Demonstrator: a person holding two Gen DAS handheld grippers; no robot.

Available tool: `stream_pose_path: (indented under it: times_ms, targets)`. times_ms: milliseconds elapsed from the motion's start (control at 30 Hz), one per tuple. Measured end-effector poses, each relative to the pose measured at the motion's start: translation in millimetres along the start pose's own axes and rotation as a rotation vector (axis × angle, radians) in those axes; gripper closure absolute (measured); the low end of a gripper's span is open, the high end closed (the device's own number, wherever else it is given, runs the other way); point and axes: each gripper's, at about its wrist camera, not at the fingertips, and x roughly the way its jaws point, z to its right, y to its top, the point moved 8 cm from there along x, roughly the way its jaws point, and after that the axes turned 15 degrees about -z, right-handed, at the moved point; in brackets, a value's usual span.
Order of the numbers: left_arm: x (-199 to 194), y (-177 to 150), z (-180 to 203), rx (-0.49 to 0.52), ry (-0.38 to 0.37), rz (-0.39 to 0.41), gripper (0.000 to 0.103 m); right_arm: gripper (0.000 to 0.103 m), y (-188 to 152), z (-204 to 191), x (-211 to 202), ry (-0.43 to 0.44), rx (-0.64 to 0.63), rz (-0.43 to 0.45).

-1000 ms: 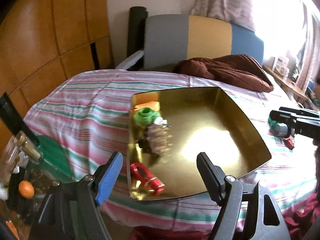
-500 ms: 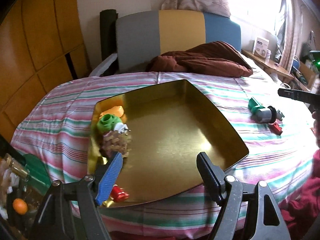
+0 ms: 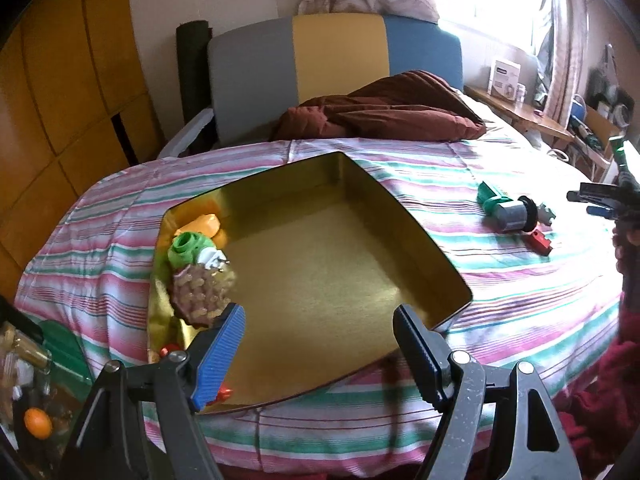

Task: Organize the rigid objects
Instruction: 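Withdraw both tools from the tray back toward the toy pile, then grasp the grey canister with black rim with the left tool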

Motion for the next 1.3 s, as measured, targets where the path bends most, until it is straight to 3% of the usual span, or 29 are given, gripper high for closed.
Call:
stream_pose_path:
  times_ms: [67, 200, 367, 733, 833, 900, 1067, 1300]
  targets:
    - [2.6, 1.1, 4.7, 0.0, -0.012, -0.008, 0.026, 0.04, 4.2, 14.6, 1.8, 0.08, 0.092, -0.02]
    - [7.4, 1.7, 18.4, 0.018, -0.046, -0.026, 0.026, 0.04, 2.1, 28.3, 3.0, 0.123, 0.172, -0.048]
    - [8.5, 6.0, 39.6, 0.069, -0.064, -0.03, 0.029, 0.04, 0.0, 29.6, 5.3, 0.131, 0.188, -0.074]
    - [17.1, 35.9, 109.4, 0.136, -0.207, -0.065, 0.032, 0.04, -2.1, 29.5, 16.6, 0.139, 0.201, -0.116]
    - [25.1, 50.8, 138.2, 0.135, -0.265, -0.091, 0.024, 0.04, -1.5, 27.1, 16.4, 0.152, 0.195, -0.118]
    - [32.2, 60.2, 157.9, 0.149, -0.29, -0.102, 0.013, 0.04, -1.2, 25.3, 15.4, 0.155, 0.19, -0.116]
    - [53.5, 83.9, 205.7, 0.166, -0.349, -0.148, 0.002, 0.04, -0.6, 20.7, 14.9, 0.171, 0.18, -0.117]
    - [96.5, 114.9, 254.4, 0.162, -0.356, -0.217, 0.002, 0.04, 1.7, 21.3, 15.0, 0.213, 0.2, -0.121]
